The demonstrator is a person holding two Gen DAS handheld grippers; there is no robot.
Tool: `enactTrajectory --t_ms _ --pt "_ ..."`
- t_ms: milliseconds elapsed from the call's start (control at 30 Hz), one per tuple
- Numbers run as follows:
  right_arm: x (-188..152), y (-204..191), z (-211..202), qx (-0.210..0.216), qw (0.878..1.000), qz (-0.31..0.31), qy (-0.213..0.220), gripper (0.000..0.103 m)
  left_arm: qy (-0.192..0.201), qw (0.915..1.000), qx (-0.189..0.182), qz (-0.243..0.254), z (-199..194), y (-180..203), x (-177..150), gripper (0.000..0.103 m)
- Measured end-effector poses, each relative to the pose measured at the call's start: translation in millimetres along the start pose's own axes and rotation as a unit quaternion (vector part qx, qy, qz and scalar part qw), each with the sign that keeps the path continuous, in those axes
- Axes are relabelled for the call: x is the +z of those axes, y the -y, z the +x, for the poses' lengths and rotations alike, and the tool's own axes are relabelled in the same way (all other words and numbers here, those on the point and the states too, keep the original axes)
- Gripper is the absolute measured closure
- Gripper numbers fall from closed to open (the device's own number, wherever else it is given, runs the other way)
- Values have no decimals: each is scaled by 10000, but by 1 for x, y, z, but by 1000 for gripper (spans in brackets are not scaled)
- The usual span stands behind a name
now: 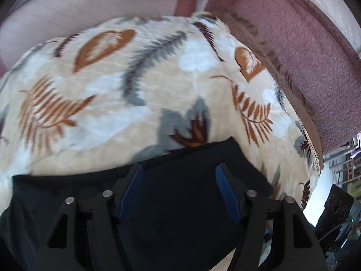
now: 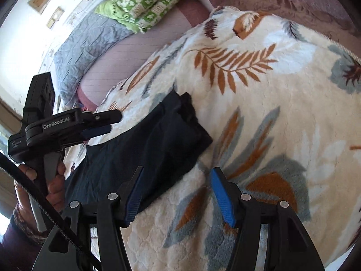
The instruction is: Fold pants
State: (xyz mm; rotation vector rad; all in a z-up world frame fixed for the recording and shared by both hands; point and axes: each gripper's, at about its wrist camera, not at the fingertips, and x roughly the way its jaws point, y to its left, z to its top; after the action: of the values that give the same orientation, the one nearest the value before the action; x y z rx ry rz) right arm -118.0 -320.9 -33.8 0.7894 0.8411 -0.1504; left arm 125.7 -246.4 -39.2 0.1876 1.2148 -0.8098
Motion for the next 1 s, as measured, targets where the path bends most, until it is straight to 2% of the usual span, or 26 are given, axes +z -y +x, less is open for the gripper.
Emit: enactTrajectory --t_ms 100,200,333,433,467,500,567,600,667,733,833,1000 --pt "6 7 6 126 9997 228 0 39 -161 9997 -179 81 23 15 13 37" --pt "11 3 13 120 9998 155 52 39 -307 9985 -373 264 45 31 26 37" --pt "16 -6 24 83 9999 -41 85 37 -554 9961 -419 550 68 47 34 37" --pt "19 -10 31 63 9998 -116 117 37 -581 9935 -346 917 74 58 36 37" --pt "21 -11 33 51 9998 -132 134 37 -608 9917 -317 1085 73 62 35 42" --pt "22 -11 35 52 9998 -142 160 39 -600 9904 -270 1213 71 65 33 70" --pt "25 -12 37 -11 9996 -190 205 62 -563 9881 -250 1407 67 68 30 81" --pt "26 -12 38 -84 9995 -225 213 79 -471 9875 -282 1477 62 68 27 88" --pt "27 -13 35 95 9995 -187 245 82 -358 9883 -373 1438 51 67 24 90" --pt "27 -20 33 101 9991 -288 302 83 -211 9897 -460 1338 38 64 21 95" --pt "25 -35 28 105 9982 -432 413 83 29 9916 -496 1193 14 55 16 95" --pt "16 -67 20 166 9949 -849 514 83 349 9949 -576 756 -30 12 2 95"
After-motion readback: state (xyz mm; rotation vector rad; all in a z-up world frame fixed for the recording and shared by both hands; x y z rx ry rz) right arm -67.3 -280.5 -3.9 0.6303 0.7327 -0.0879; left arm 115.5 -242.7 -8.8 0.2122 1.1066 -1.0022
